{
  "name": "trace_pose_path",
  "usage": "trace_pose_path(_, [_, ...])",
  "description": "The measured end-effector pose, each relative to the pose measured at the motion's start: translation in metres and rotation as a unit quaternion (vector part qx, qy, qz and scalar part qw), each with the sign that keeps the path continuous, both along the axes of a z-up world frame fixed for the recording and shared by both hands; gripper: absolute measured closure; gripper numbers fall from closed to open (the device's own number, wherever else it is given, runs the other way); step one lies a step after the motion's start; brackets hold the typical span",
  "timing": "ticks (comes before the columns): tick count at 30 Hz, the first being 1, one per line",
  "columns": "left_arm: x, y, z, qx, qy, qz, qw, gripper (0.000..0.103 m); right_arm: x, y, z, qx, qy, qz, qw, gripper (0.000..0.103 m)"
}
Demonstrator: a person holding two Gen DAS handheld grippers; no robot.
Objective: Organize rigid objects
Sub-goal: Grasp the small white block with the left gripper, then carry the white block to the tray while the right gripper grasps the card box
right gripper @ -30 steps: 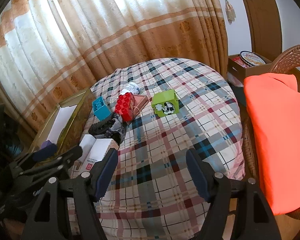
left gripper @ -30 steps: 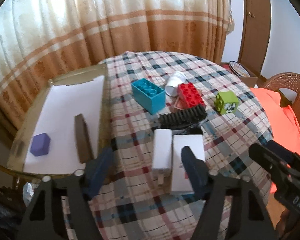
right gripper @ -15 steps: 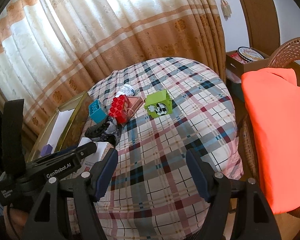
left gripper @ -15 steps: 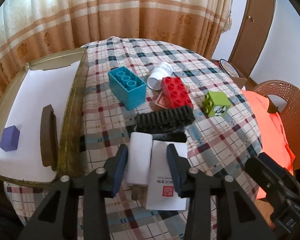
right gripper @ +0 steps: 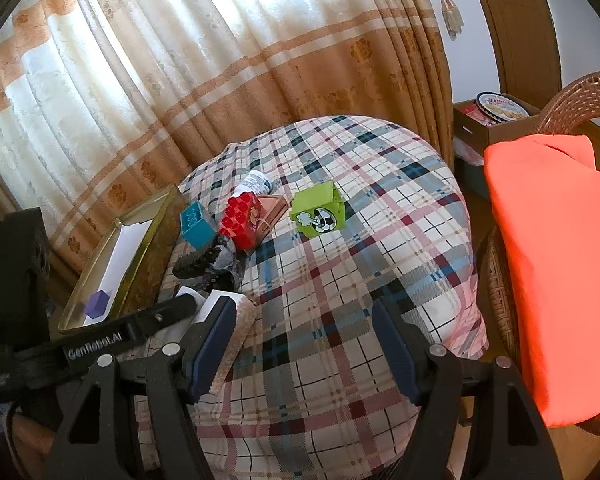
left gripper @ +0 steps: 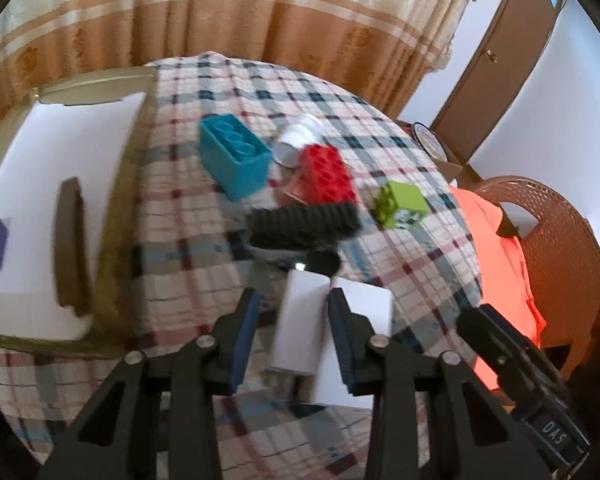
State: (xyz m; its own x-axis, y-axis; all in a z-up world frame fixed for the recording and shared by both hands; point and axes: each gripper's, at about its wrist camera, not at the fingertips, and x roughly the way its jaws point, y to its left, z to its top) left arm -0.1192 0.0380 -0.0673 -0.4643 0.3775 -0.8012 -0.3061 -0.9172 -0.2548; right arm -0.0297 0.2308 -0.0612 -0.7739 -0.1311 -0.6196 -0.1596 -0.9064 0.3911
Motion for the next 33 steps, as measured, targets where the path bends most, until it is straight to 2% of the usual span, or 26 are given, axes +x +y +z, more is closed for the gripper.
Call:
trace_pose_path(5, [-0.006,0.002,-0.005,-0.060,0.004,0.003,0.9982,0.067,-0.003,-0.003,-0.002,-0.004,-0.004,0.005,1.000,0.030])
trace_pose_path(6, [-0.007,0.002,-0.008,-0.064,-0.001,0.003,0.9979,0.064,-0.003,-0.004,-0.002,-0.004,-0.005,0.006,1.000,0.030])
trace_pose_path(9, [-0.007,0.004,-0.013,-0.067,-0.004,-0.002,0.9977,0.063,-0.004,-0.006,-0.001,-0.001,-0.005,0.010,1.000,0.030])
trace_pose_path(13, [-0.006,0.008,-0.017,-0.065,-0.003,-0.020,0.9977,0.063,-0.004,-0.009,0.001,0.001,-0.006,0.011,1.000,0.030])
trace_pose_path(16, [-0.006,0.007,-0.019,-0.056,-0.007,-0.019,0.9982,0.063,-0.004,-0.010,0.000,0.000,-0.009,0.012,1.000,0.030])
trace_pose_path(22, [-0.006,0.008,-0.020,-0.065,-0.001,-0.019,0.9977,0.062,-0.004,-0.009,0.000,-0.002,-0.015,0.008,1.000,0.030])
trace_pose_path(30, [-0.003,-0.002,-0.018,-0.031,-0.009,-0.015,0.9994,0.063,-0.002,-0.011,0.001,0.000,-0.016,0.012,1.000,0.030])
trace_pose_path(33, [0.002,-0.005,-0.010,-0.030,0.005,-0.015,0.9994,0.063,-0.003,-0.013,0.002,0.000,-0.018,0.012,1.000,0.030])
